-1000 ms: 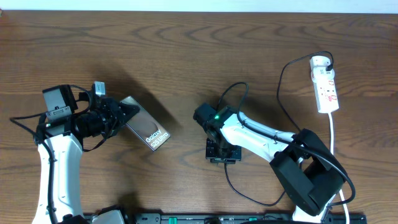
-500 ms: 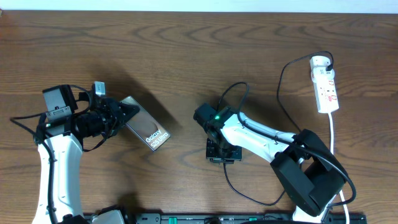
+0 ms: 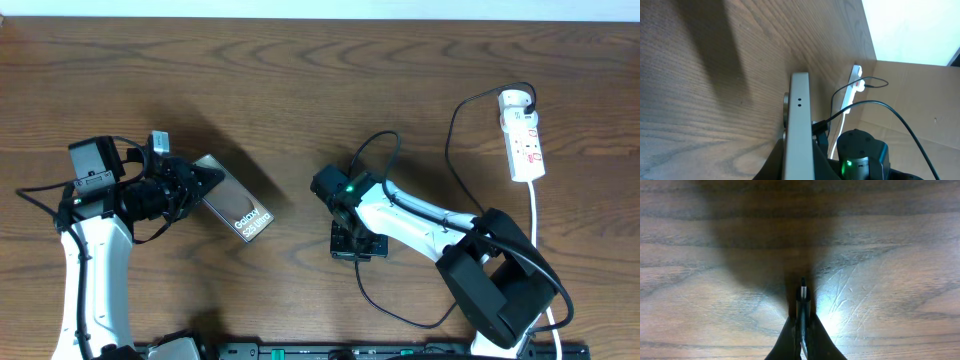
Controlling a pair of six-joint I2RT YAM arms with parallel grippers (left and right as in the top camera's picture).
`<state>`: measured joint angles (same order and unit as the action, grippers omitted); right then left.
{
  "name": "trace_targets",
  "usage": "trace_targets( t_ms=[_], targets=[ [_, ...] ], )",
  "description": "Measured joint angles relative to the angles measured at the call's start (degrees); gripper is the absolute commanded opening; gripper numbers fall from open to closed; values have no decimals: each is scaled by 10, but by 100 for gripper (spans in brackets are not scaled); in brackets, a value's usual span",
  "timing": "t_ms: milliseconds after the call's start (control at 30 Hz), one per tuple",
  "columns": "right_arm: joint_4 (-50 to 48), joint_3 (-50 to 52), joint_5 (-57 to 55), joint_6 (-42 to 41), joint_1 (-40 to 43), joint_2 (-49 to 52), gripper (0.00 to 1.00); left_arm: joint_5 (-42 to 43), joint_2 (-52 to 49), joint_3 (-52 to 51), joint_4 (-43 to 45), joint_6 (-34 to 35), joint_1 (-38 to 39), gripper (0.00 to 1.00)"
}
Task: Plug charger to phone and switch on socket
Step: 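Close the right gripper on the cable connector, then lift the connector with the right gripper toward the phone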
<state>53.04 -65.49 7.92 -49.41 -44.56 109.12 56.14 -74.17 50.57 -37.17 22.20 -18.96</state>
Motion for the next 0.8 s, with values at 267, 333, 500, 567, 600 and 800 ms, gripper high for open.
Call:
trace_targets(
  t_ms=[267, 333, 500, 567, 600, 800],
  targets=[
    [0, 0, 0, 0, 0, 0, 1, 0, 0, 0, 0, 0, 0, 7],
    [0, 0, 0, 0, 0, 0, 1, 0, 0, 0, 0, 0, 0, 7],
    [1, -1, 0, 2, 1, 0, 1, 0, 0, 0, 0, 0, 0, 7],
    [-1, -3, 0, 7, 2, 0, 1, 0, 0, 0, 0, 0, 0, 7],
    [-3, -5, 0, 10, 2, 0, 1, 0, 0, 0, 0, 0, 0, 7],
    [8, -47, -6, 47, 26, -1, 1, 0, 0, 0, 0, 0, 0, 7]
  ],
)
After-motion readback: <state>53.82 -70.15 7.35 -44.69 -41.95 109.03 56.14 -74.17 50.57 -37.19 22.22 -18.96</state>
